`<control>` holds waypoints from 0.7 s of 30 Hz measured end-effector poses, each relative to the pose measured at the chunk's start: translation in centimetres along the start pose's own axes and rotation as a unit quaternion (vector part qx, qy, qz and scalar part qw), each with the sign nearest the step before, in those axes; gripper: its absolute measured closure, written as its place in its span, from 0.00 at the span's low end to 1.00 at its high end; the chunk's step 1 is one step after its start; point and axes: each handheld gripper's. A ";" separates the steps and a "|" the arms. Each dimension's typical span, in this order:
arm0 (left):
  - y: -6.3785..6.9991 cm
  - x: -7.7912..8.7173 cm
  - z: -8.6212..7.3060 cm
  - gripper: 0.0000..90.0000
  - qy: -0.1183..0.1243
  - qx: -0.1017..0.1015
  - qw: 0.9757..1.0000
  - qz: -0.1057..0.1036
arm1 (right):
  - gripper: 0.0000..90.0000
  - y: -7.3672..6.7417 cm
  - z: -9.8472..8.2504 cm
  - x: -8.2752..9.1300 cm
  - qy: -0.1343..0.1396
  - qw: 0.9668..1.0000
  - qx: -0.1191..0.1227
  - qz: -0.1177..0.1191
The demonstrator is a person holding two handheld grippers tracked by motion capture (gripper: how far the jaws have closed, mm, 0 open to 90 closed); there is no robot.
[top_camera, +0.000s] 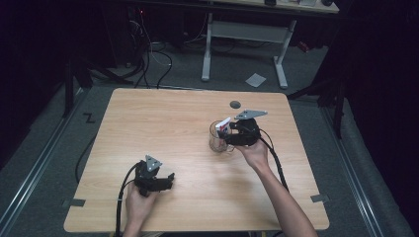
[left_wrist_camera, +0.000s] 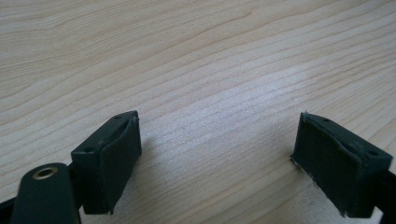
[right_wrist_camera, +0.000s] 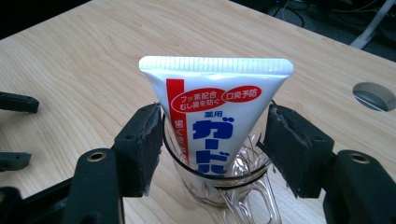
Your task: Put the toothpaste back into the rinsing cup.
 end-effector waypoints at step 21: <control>0.0 0.0 0.0 0.17 0.000 0.000 1.000 0.000 | 0.42 1.0 -0.6 1.9 0.013 1.000 -0.016 -0.008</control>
Point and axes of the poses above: each handheld gripper's, and its own axes: x roughly backward along the jaws, z roughly out of its top, y roughly to its right, and after that the axes turned 6 degrees about y, right-handed
